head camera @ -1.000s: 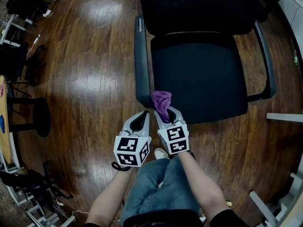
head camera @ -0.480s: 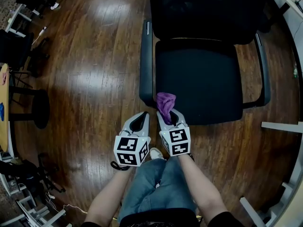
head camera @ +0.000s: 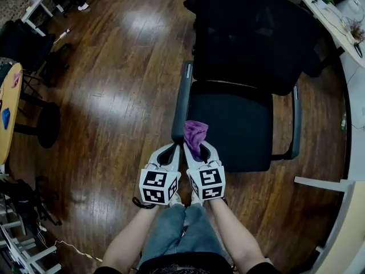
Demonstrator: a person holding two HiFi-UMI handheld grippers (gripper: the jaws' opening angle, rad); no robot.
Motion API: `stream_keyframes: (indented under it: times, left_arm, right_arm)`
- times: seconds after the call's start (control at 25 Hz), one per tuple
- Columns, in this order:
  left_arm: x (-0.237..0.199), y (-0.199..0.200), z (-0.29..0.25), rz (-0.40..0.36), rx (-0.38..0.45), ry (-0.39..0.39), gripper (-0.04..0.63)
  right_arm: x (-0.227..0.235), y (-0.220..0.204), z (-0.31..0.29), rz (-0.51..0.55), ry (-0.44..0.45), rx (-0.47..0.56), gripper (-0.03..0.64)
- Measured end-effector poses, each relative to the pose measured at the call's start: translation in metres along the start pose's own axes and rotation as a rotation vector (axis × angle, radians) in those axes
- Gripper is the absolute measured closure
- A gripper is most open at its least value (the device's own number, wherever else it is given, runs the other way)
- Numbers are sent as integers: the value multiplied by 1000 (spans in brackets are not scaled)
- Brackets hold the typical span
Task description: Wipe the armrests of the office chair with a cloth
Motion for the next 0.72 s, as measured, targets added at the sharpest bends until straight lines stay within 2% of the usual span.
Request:
stream_keyframes:
  times: [0.2, 0.44, 0.72]
  left_arm:
    - [-17, 20, 11, 15, 27, 49, 591]
    - [-45, 33, 19, 16, 48, 92, 591]
    - [-87, 39, 18, 6, 54, 67, 591]
  right_arm:
    - [-19, 26, -10, 57, 55, 2, 517]
    - [-44, 42, -27, 72, 94, 22, 517]
    - [-65, 50, -60, 63, 60, 35, 517]
Point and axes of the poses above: the fingertips, and each gripper's own axes: z backward along the fingers, x to its right, y out of its top, the point moved 1 cm from there along z, backward along the fingers, and after that the axes turned 11 degrees about -z, right-handed, at the moved point
